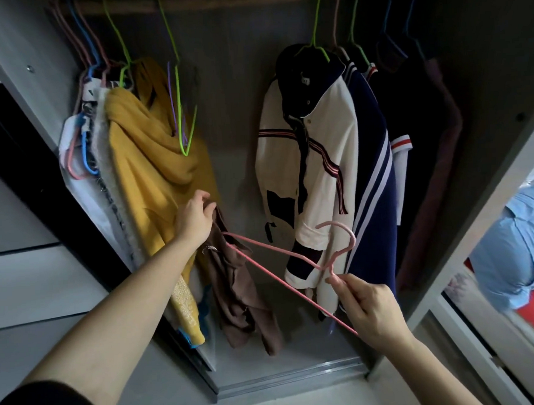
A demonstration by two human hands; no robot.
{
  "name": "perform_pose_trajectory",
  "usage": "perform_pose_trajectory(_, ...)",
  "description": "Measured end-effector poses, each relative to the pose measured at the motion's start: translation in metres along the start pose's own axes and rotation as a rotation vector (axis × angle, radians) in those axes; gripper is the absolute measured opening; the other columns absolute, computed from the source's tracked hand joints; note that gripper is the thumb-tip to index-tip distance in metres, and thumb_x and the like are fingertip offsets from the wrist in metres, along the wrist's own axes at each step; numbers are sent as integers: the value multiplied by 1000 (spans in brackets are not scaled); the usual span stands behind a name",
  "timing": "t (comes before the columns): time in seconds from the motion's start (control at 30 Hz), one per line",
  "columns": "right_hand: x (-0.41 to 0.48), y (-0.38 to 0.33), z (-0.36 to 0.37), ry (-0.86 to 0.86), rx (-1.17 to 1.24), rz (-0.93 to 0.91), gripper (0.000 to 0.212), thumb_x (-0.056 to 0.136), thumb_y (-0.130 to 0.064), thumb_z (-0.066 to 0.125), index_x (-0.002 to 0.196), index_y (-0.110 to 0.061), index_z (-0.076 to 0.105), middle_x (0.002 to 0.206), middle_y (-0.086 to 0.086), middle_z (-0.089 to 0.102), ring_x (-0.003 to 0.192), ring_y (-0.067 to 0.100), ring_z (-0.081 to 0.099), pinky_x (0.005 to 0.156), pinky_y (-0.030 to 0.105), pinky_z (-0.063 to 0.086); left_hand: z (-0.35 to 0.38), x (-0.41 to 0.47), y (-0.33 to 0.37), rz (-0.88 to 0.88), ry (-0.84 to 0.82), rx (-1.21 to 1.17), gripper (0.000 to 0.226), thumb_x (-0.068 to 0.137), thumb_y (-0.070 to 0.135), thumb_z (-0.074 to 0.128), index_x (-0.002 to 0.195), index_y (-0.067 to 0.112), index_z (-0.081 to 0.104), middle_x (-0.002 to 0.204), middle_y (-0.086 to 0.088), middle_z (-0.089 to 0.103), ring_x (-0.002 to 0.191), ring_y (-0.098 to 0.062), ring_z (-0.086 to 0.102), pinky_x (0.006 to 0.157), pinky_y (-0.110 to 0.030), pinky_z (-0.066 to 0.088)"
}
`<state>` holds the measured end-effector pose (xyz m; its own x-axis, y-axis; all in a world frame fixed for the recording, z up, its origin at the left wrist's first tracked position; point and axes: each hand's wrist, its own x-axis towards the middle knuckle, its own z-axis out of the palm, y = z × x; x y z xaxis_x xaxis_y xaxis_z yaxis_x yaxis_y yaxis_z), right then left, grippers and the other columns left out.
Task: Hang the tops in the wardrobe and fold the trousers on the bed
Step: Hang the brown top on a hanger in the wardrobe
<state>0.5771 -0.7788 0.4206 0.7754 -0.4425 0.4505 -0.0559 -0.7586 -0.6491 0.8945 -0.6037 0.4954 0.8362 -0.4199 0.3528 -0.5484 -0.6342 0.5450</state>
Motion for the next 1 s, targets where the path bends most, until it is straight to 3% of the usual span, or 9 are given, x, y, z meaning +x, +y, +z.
perform_pose_trajectory(0.07, 0, -6, 3, -20, -4, -2, 28, 102, -46, 48, 78, -36, 60, 50, -7, 50, 45, 15, 51, 42, 24, 38, -2, -2, 4, -8, -25, -38, 29, 93, 13, 65, 119, 5, 59, 116, -18, 68, 112, -35, 62, 94, -40, 46)
perform_pose_trajectory(0.23, 23, -29, 28, -26, -14, 142, 42, 101, -53, 40, 85, -22, 64, 54, 1, 58, 47, 19, 54, 49, 46, 47, 3, -11, 26, 123, -28, -67, 24, 93, 17, 66, 114, 7, 60, 113, -13, 69, 108, -31, 64, 90, -39, 49)
perform_pose_trajectory(0.4, 37, -48, 31, -20, 23, 186, 44, 100, -54, 38, 87, -21, 64, 56, -3, 58, 51, 21, 56, 52, 49, 48, -7, -6, 35, 277, 60, 184, 24, 97, 22, 60, 116, 10, 66, 100, -15, 73, 92, -39, 65, 80, -44, 51)
perform_pose_trajectory(0.57, 27, -45, 8, 11, 40, 134, 47, 99, -57, 39, 92, -20, 67, 61, 0, 64, 53, 19, 59, 54, 48, 49, -30, 2, 20, 278, 96, 317, 19, 95, 22, 62, 106, 8, 69, 86, -22, 71, 82, -45, 65, 70, -47, 51)
perform_pose_trajectory(0.73, 18, -50, -6, 23, 117, 122, 29, 101, -50, 44, 112, -36, 67, 63, -1, 67, 53, 15, 64, 51, 42, 52, -34, -2, 14, 280, 119, 309, 17, 91, 21, 68, 94, 5, 74, 84, -19, 66, 77, -43, 64, 66, -44, 52)
perform_pose_trajectory(1.0, 25, -63, -4, 57, 13, 133, 32, 103, -47, 43, 105, -29, 69, 62, -2, 64, 53, 16, 59, 52, 44, 50, -38, -10, 31, 301, 146, 317, 19, 93, 29, 67, 102, 15, 77, 85, -13, 66, 76, -37, 64, 62, -38, 49)
